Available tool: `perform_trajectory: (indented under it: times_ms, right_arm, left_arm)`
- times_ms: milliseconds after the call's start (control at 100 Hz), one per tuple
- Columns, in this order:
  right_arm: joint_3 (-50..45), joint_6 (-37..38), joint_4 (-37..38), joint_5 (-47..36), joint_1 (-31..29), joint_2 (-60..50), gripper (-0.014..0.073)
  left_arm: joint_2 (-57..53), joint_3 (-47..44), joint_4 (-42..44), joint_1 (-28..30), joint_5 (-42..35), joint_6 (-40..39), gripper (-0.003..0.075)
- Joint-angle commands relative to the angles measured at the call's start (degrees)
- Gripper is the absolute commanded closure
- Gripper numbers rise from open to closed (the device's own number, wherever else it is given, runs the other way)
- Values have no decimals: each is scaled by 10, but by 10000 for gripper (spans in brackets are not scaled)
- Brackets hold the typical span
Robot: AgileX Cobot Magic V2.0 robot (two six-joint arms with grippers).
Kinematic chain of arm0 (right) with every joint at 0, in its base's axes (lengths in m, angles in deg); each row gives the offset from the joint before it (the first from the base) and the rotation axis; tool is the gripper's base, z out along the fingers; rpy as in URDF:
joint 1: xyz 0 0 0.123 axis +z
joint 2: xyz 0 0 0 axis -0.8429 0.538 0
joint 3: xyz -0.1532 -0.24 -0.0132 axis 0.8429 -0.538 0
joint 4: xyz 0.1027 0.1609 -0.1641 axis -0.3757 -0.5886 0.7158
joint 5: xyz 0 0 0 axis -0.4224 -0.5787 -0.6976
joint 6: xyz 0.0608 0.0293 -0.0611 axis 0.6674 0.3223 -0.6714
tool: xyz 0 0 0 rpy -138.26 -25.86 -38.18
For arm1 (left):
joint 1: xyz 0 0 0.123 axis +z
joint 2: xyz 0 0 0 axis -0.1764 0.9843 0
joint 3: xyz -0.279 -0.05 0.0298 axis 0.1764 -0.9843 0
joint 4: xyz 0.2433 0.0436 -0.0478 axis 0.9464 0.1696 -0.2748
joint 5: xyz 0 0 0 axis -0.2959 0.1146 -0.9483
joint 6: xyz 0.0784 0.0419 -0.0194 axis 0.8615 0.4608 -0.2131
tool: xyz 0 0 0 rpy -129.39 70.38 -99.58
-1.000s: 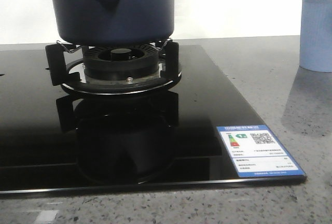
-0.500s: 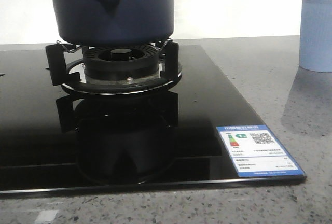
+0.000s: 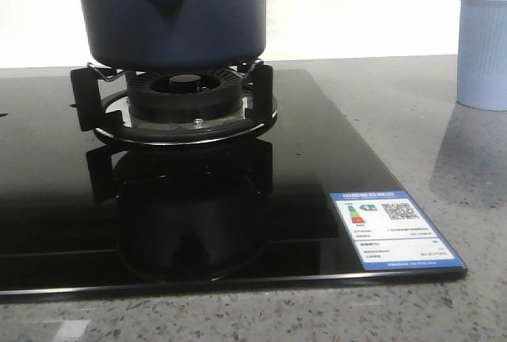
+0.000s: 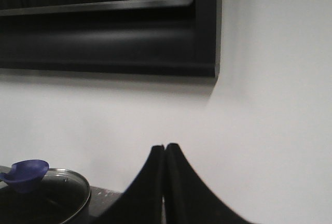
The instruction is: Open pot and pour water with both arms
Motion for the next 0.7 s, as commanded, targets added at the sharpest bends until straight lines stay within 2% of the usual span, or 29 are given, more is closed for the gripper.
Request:
perform_trajectory:
  times_ms: [0,350,510,690]
  right_arm:
    - [0,-11,9,40,-4,-50,661]
    - [-213,3,31,45,-4,-218,661]
    - [-298,3,40,40,-4,-293,665]
    - [-354,3,57,40,-4,-343,665]
  left_arm:
    - [-50,-44,-1,3,-58,0,741]
    - [-260,-233,-12,3,-47,0,741]
    - [-337,-275,-12,3,4,0,741]
    - [-376,-301,-12,3,14,0,741]
